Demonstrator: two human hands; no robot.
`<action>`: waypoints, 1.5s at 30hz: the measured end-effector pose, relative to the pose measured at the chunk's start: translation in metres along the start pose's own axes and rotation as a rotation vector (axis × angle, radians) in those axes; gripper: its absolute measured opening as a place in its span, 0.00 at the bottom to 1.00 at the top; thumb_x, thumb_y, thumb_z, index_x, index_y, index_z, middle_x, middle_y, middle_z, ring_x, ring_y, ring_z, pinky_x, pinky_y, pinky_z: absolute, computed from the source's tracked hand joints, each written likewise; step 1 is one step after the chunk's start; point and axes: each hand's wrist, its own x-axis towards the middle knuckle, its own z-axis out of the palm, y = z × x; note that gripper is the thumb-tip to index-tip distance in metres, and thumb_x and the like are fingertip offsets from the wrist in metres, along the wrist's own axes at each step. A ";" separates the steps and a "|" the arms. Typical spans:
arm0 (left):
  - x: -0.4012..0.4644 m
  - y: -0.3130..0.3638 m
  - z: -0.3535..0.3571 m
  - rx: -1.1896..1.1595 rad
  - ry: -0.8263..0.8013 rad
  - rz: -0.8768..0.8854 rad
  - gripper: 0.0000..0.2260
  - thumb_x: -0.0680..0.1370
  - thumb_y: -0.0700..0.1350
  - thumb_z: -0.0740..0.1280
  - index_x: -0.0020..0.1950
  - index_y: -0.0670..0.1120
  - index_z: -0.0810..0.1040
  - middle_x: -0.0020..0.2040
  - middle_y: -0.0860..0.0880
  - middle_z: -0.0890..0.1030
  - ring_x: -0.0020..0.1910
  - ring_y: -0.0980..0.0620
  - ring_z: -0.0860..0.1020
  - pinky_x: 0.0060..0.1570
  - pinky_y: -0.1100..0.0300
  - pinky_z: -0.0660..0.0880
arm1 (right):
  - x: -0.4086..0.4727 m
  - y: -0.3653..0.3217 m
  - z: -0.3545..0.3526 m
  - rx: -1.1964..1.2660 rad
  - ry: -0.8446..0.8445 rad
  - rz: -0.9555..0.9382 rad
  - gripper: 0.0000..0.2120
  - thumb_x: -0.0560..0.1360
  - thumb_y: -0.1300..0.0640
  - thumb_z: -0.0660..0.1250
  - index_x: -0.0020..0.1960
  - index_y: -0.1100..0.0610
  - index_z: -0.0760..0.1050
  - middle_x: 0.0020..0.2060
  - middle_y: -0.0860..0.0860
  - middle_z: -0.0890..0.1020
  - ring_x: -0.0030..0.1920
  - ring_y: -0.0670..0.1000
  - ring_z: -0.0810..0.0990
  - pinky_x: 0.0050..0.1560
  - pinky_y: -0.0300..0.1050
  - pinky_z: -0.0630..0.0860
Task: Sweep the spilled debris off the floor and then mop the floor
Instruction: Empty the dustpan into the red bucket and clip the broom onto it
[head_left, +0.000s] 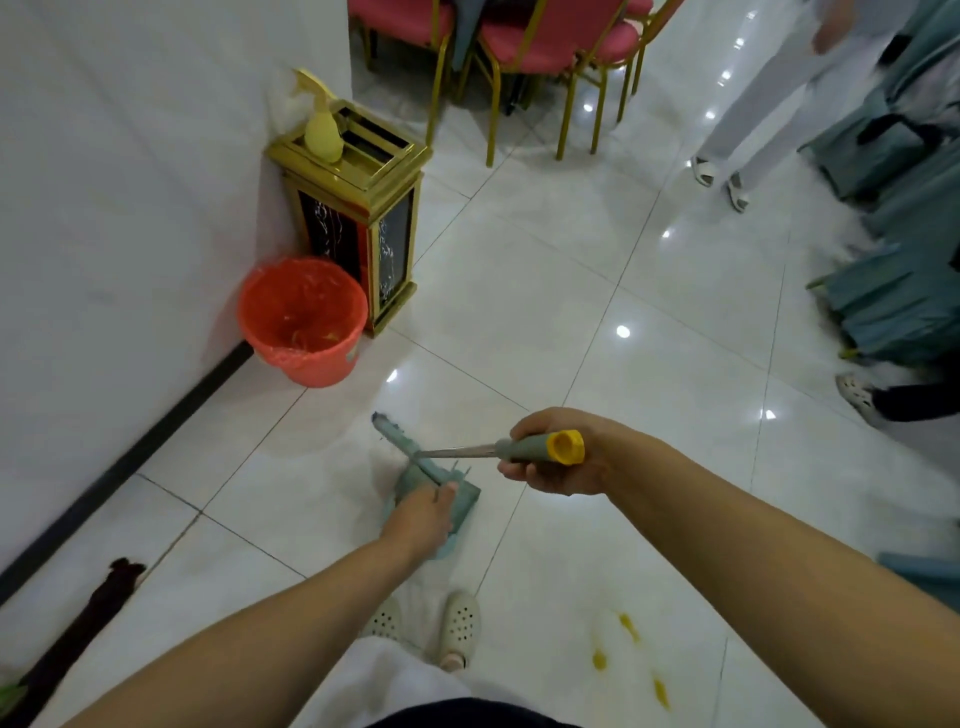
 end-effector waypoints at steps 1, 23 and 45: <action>-0.001 0.000 0.002 -0.043 -0.021 -0.009 0.19 0.83 0.54 0.52 0.37 0.47 0.70 0.33 0.48 0.74 0.30 0.51 0.71 0.32 0.59 0.70 | -0.001 -0.001 0.000 -0.037 -0.017 0.000 0.09 0.78 0.62 0.60 0.48 0.69 0.71 0.28 0.61 0.81 0.24 0.52 0.81 0.21 0.35 0.75; 0.029 0.017 -0.004 -0.343 -0.427 -0.470 0.24 0.77 0.64 0.59 0.52 0.44 0.77 0.42 0.43 0.78 0.37 0.48 0.77 0.33 0.60 0.75 | -0.017 0.031 -0.009 -0.377 -0.067 0.004 0.10 0.76 0.56 0.63 0.50 0.62 0.75 0.33 0.55 0.83 0.32 0.51 0.83 0.28 0.36 0.75; 0.062 0.008 0.024 -0.183 -0.259 -0.727 0.15 0.70 0.50 0.75 0.43 0.40 0.76 0.44 0.43 0.80 0.42 0.47 0.80 0.36 0.56 0.80 | -0.020 0.043 -0.008 -0.462 -0.085 -0.008 0.14 0.75 0.55 0.65 0.56 0.64 0.77 0.38 0.57 0.83 0.34 0.52 0.82 0.31 0.38 0.76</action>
